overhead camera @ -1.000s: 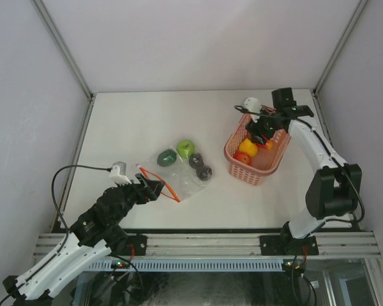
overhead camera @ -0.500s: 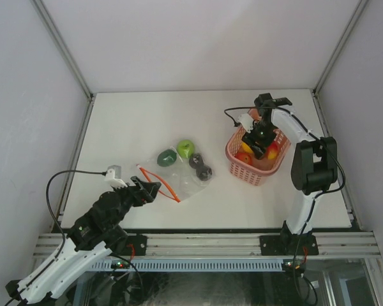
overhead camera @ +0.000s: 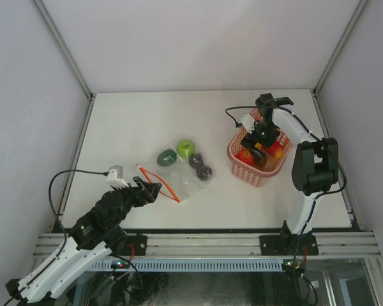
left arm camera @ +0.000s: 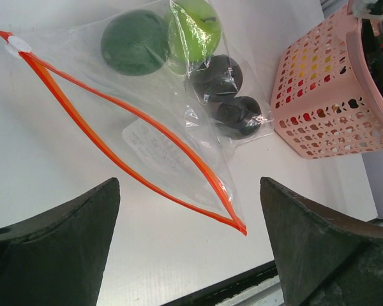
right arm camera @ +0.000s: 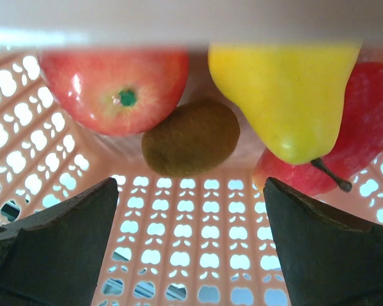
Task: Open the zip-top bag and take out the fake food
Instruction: Place the fake fruit in the bin.
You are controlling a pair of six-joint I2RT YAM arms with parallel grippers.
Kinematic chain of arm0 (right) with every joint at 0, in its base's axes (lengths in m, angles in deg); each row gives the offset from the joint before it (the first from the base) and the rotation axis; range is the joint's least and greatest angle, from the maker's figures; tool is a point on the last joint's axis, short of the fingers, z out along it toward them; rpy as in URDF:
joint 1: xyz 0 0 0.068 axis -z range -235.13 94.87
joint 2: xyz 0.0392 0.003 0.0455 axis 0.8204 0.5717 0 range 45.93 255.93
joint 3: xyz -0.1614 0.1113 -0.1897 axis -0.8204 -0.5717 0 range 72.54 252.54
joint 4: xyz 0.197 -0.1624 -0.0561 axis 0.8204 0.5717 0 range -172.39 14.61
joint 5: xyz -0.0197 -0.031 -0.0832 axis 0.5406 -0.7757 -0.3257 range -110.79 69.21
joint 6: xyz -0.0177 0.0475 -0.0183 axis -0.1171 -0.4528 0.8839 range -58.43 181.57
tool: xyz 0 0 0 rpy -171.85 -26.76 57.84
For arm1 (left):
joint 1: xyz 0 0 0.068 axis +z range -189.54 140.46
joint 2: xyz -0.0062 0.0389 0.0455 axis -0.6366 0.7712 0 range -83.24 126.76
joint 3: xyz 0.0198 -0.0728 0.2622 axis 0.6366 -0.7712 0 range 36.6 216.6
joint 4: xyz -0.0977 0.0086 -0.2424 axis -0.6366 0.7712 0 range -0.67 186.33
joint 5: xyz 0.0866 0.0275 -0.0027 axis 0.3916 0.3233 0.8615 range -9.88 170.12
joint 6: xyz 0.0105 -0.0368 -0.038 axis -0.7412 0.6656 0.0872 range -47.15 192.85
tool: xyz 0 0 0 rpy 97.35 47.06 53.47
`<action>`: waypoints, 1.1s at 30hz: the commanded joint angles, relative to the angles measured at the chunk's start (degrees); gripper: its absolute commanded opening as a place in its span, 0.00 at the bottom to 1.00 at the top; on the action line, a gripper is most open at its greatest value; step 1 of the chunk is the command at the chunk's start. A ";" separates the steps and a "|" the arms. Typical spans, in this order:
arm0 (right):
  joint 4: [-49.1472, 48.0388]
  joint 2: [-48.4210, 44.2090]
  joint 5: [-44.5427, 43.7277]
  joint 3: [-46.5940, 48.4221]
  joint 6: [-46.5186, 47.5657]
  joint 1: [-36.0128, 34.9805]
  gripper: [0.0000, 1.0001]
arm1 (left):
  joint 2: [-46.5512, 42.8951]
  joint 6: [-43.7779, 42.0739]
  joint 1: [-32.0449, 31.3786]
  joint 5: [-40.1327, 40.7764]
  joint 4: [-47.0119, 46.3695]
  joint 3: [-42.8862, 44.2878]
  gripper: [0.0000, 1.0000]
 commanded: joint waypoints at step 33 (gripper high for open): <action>-38.39 -27.93 59.06 -7.14 -6.26 -10.19 0.99 | 10.95 -2.03 12.42 -8.49 -11.85 -3.08 0.47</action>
